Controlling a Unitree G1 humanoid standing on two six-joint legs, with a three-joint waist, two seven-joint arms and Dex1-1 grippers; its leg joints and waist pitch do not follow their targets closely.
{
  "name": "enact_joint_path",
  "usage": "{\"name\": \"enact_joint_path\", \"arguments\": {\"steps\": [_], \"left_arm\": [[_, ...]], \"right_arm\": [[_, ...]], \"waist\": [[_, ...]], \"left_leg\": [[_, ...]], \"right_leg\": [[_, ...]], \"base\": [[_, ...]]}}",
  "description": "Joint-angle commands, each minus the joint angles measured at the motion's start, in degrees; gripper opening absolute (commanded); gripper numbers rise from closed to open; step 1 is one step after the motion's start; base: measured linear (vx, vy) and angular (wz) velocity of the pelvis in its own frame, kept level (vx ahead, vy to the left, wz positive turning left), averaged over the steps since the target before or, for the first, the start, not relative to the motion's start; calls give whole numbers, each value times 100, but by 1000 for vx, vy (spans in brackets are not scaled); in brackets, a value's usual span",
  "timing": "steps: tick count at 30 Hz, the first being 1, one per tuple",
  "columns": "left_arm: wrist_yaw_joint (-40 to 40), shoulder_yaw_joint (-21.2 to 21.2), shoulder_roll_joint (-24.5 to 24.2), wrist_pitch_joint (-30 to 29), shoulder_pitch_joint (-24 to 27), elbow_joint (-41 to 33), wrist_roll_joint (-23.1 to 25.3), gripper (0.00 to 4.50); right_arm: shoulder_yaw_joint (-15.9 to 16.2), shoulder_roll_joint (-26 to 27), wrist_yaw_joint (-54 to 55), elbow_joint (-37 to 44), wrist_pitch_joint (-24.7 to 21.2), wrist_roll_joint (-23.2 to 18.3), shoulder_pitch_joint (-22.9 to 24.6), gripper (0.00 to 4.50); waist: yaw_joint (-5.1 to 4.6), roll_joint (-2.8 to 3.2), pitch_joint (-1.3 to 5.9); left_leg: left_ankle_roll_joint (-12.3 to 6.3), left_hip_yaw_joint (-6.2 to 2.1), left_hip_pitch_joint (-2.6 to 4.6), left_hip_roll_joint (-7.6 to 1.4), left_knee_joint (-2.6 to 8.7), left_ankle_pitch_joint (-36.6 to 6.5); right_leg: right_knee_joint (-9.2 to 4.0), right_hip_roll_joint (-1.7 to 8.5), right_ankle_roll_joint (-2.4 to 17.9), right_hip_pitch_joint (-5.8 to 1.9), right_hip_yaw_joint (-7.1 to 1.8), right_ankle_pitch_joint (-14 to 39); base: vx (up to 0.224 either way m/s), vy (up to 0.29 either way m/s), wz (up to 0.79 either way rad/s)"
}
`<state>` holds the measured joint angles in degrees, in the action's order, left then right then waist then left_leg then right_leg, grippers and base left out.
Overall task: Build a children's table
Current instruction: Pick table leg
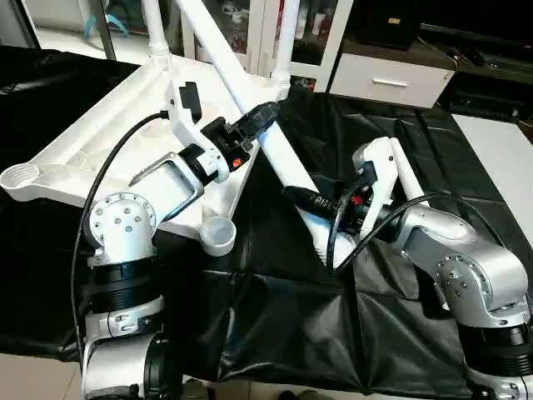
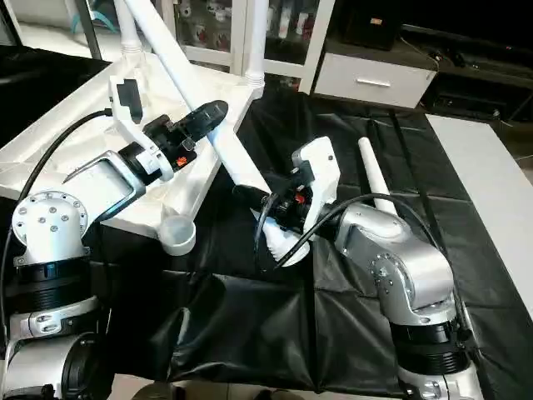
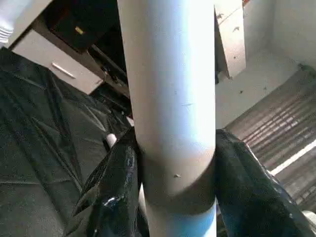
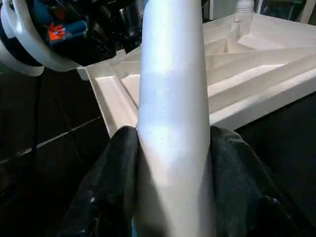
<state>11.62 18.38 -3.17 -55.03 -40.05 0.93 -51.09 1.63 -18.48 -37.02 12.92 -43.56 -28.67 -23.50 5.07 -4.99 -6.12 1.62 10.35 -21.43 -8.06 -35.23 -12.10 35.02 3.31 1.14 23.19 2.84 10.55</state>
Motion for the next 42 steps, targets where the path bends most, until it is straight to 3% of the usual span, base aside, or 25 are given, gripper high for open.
{"name": "enact_joint_path", "arguments": {"steps": [1, 7, 10, 12, 16, 25, 27, 28, 31, 36, 38, 39, 42], "left_arm": [[-49, -100, -7, -21, 32, -78, 41, 183], [15, -163, -29, -12, 32, -99, 32, 179], [8, -183, -48, 4, 25, -87, 80, 177], [-55, -181, -48, 138, -38, -6, 168, 177], [-154, -166, 9, 325, -114, 84, 274, 173], [-236, -145, 133, 742, -200, 174, 401, 173], [-178, -127, 128, 796, -220, 191, 380, 173], [-162, -121, 118, 815, -225, 192, 381, 173], [-108, -120, 79, 839, -231, 206, 372, 173], [396, -325, -207, 806, -258, 272, 433, 172], [429, -337, -227, 796, -261, 275, 432, 172], [677, -421, -425, 713, -313, 324, 424, 172], [759, -443, -521, 696, -354, 369, 436, 172]], "right_arm": [[-15, -105, -172, 104, 218, 19, 67, 178], [62, -102, -147, 81, 311, 124, 72, 178], [211, -208, -61, 64, 636, 459, 66, 178], [571, -301, 369, -119, 1675, 1429, 10, 177], [662, -180, 682, -228, 2188, 1832, -46, 177], [895, -93, 961, -408, 2683, 2296, -84, 177], [885, -21, 891, -474, 2694, 2217, -59, 177], [857, 12, 893, -486, 2724, 2200, -46, 233], [680, 149, 845, -476, 2626, 1915, -21, 253], [134, 263, 633, -391, 2021, 971, -109, 298], [117, 253, 627, -394, 2021, 957, -115, 316], [-152, 198, 644, -601, 1861, 789, -205, 331], [-346, 201, 813, -807, 1812, 829, -285, 331]], "waist": [[4, 78, 456], [-7, 73, 466], [-4, 65, 470], [3, 84, 473], [-22, 77, 463], [-20, 88, 479], [-24, 84, 476], [-24, 88, 476], [-37, 88, 474], [-30, 107, 490], [-27, 110, 488], [-24, 113, 488], [-9, 120, 485]], "left_leg": [[-92, -208, 132, -532, 435, -115], [-135, -211, 118, -520, 425, -71], [-127, -201, 124, -514, 416, -27], [-75, -207, 132, -529, 413, 10], [-78, -198, 122, -514, 418, -119], [-177, -198, 127, -511, 409, -78], [-189, -193, 130, -506, 411, -197], [-189, -197, 128, -511, 413, -203], [-205, -200, 128, -515, 414, -214], [-293, -202, 155, -514, 409, -120], [-267, -192, 147, -512, 407, -95], [-258, -189, 155, -503, 408, -92], [-179, -177, 165, -502, 412, -169]], "right_leg": [[-317, 606, 1330, -323, -348, 413], [-307, 600, 1366, -338, -345, 389], [-301, 592, 1351, -334, -346, 360], [-295, 600, 1330, -313, -337, 334], [-298, 587, 1336, -328, -351, 364], [-271, 574, 1394, -334, -345, 160], [-276, 570, 1403, -343, -349, 190], [-272, 574, 1405, -345, -349, 185], [-268, 563, 1405, -335, -344, 153], [-239, 548, 1449, -330, -333, 10], [-239, 559, 1465, -329, -335, 8], [-243, 557, 1468, -327, -336, 42], [-253, 554, 1476, -318, -336, 161]], "base": [[0, 0, 0], [0, 0, 0], [0, 0, 0], [0, 0, 0], [0, 0, 0], [0, 0, 0], [0, 0, 0], [0, 0, 0], [0, 0, 0], [0, 0, 0], [0, 0, 0], [0, 0, 0], [0, 0, 0]]}}
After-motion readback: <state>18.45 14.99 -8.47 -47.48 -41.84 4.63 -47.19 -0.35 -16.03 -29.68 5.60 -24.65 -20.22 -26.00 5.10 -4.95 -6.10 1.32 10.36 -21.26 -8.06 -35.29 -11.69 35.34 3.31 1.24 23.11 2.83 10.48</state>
